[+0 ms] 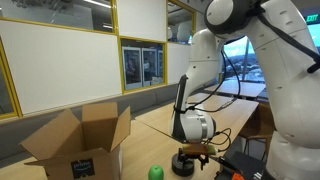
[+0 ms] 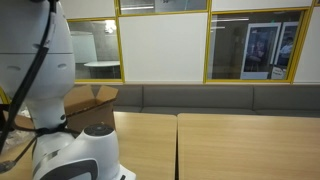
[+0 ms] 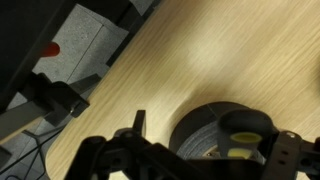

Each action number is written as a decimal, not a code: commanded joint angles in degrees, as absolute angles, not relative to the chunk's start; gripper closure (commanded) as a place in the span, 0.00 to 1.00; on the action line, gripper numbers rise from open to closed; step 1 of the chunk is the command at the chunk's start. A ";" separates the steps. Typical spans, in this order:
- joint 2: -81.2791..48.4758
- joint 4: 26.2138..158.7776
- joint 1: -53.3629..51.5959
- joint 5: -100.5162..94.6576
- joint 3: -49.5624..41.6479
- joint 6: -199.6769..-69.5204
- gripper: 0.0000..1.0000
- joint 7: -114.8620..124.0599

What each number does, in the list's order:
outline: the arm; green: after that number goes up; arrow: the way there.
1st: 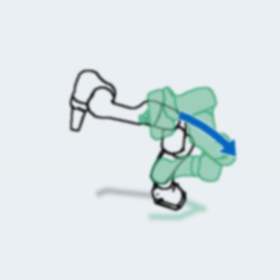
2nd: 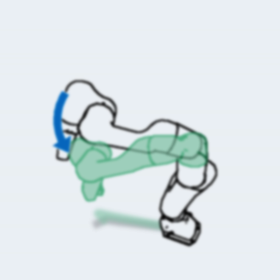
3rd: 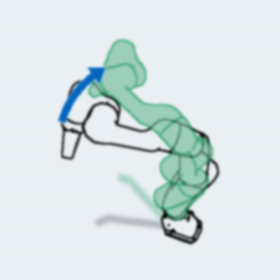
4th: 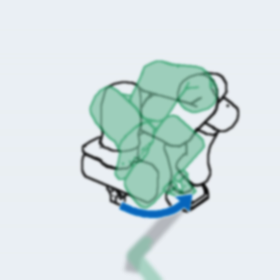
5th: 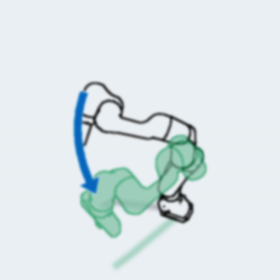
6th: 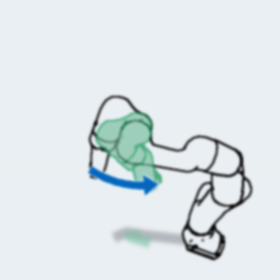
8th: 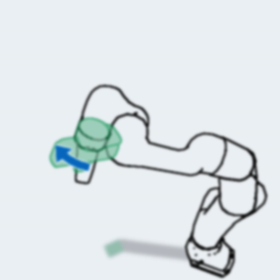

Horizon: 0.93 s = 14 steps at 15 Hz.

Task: Pick up the objects from the table and put them in the box.

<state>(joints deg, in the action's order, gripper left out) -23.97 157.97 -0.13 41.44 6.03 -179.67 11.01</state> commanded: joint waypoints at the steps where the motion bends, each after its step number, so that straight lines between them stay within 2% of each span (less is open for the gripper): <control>1: -24.49 157.41 -1.88 39.84 3.23 -182.48 0.00 10.20; 7: -21.30 157.49 -4.33 38.31 -0.79 -182.97 0.00 9.26; 14: -17.98 155.69 3.73 39.75 8.08 -182.01 0.00 8.08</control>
